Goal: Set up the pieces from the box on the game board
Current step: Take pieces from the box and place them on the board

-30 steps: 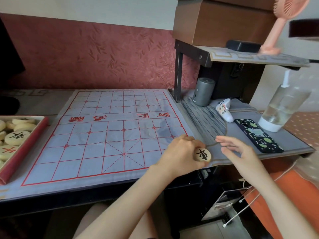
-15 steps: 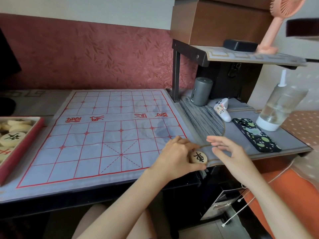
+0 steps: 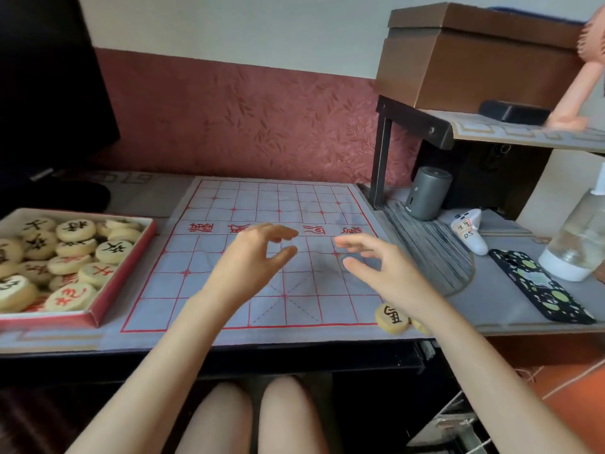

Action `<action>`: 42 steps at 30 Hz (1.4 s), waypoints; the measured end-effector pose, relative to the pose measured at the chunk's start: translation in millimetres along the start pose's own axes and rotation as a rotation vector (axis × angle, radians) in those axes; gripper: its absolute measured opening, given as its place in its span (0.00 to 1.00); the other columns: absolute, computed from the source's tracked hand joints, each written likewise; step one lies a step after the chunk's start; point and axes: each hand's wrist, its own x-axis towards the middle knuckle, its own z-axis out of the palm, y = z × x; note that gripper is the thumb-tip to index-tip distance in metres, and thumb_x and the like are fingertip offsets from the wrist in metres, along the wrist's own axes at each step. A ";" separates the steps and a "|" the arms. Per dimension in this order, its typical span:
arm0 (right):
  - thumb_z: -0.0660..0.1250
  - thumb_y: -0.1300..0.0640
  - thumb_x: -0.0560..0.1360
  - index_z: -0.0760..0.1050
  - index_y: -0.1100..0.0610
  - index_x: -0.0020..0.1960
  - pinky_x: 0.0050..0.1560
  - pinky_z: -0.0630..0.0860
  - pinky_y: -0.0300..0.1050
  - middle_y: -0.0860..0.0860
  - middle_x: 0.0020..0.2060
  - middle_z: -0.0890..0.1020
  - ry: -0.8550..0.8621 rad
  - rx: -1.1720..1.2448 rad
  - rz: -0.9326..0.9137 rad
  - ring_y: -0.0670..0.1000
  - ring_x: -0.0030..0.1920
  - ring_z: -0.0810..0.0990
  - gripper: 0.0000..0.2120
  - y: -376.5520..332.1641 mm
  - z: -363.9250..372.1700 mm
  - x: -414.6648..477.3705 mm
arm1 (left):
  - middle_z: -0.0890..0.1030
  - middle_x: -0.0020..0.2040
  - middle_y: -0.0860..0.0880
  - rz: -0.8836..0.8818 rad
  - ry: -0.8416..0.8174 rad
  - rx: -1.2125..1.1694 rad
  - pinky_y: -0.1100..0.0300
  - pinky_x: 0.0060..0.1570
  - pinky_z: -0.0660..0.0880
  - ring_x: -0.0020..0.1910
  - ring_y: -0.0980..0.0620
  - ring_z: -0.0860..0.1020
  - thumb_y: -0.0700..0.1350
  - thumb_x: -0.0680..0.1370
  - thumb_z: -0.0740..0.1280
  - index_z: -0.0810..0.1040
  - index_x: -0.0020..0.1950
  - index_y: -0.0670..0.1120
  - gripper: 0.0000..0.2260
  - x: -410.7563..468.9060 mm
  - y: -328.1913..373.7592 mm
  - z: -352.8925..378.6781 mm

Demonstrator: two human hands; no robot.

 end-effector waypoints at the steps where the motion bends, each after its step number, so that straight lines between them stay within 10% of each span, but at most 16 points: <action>1: 0.64 0.58 0.77 0.75 0.48 0.62 0.57 0.65 0.23 0.38 0.57 0.77 -0.028 0.000 -0.021 0.32 0.56 0.73 0.15 -8.0 8.7 8.6 | 0.80 0.55 0.56 -0.024 0.032 0.019 0.61 0.56 0.71 0.53 0.59 0.75 0.49 0.75 0.66 0.78 0.59 0.53 0.12 -4.6 -9.4 -14.5; 14: 0.66 0.59 0.76 0.73 0.54 0.65 0.61 0.67 0.36 0.47 0.60 0.78 -0.390 -0.028 -0.271 0.43 0.59 0.74 0.18 -118.9 152.8 99.3 | 0.80 0.56 0.47 -0.437 0.261 0.298 0.59 0.41 0.72 0.45 0.49 0.77 0.45 0.71 0.71 0.79 0.58 0.50 0.16 -107.3 -110.2 -167.3; 24: 0.64 0.58 0.75 0.70 0.52 0.68 0.63 0.64 0.45 0.51 0.58 0.74 -0.625 -0.279 -0.423 0.50 0.63 0.64 0.21 -160.0 237.3 121.2 | 0.76 0.57 0.48 -0.505 0.302 0.414 0.51 0.55 0.71 0.58 0.46 0.73 0.47 0.70 0.73 0.79 0.57 0.49 0.16 -139.6 -145.5 -197.2; 42: 0.67 0.43 0.72 0.71 0.59 0.61 0.58 0.72 0.54 0.55 0.55 0.77 -0.230 -0.334 -0.161 0.56 0.61 0.70 0.25 -152.0 253.5 138.5 | 0.80 0.53 0.44 -0.731 0.509 0.371 0.54 0.46 0.76 0.50 0.46 0.78 0.59 0.69 0.70 0.77 0.57 0.46 0.23 -116.4 -168.9 -188.4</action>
